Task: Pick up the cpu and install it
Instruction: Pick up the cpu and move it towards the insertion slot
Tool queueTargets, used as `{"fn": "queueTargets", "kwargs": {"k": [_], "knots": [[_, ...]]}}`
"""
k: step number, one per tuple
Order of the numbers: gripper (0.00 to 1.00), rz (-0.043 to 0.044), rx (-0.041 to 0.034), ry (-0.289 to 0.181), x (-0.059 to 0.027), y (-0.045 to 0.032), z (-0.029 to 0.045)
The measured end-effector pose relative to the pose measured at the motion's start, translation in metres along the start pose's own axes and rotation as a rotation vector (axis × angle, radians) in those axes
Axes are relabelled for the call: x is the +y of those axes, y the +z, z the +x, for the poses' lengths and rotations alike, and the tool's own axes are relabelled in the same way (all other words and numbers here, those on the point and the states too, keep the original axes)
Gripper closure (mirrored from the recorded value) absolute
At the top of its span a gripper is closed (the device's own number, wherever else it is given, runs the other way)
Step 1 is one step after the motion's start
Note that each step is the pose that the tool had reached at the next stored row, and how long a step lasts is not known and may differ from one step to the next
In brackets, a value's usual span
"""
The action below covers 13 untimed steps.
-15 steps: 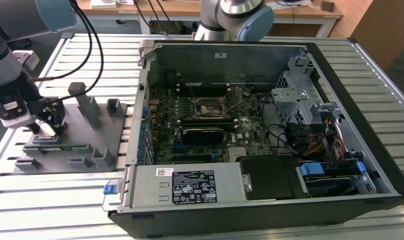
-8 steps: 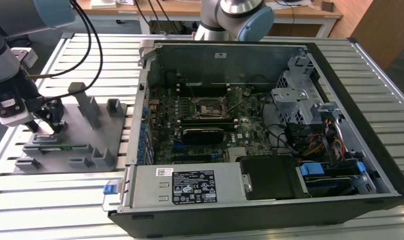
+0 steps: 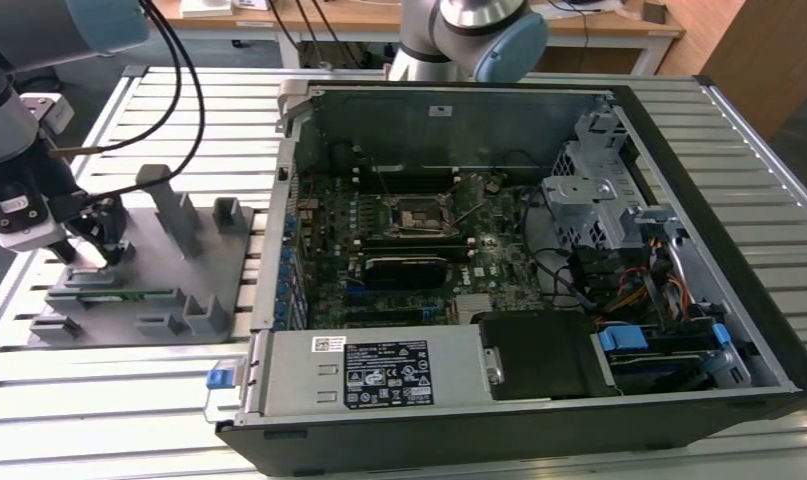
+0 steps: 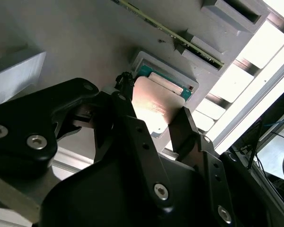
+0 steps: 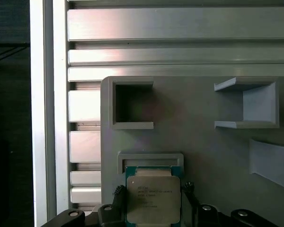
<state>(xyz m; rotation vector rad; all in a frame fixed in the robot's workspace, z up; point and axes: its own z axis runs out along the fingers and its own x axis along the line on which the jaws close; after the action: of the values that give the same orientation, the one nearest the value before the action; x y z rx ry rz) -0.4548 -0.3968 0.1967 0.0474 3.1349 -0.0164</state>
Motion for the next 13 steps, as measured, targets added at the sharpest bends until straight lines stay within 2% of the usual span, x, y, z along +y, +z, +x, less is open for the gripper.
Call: {"fn": "queueTargets", "kwargs": {"k": [13], "knots": [[0.46,-0.0022,-0.0006,0.000,-0.0001,-0.0108,-0.0001]]}}
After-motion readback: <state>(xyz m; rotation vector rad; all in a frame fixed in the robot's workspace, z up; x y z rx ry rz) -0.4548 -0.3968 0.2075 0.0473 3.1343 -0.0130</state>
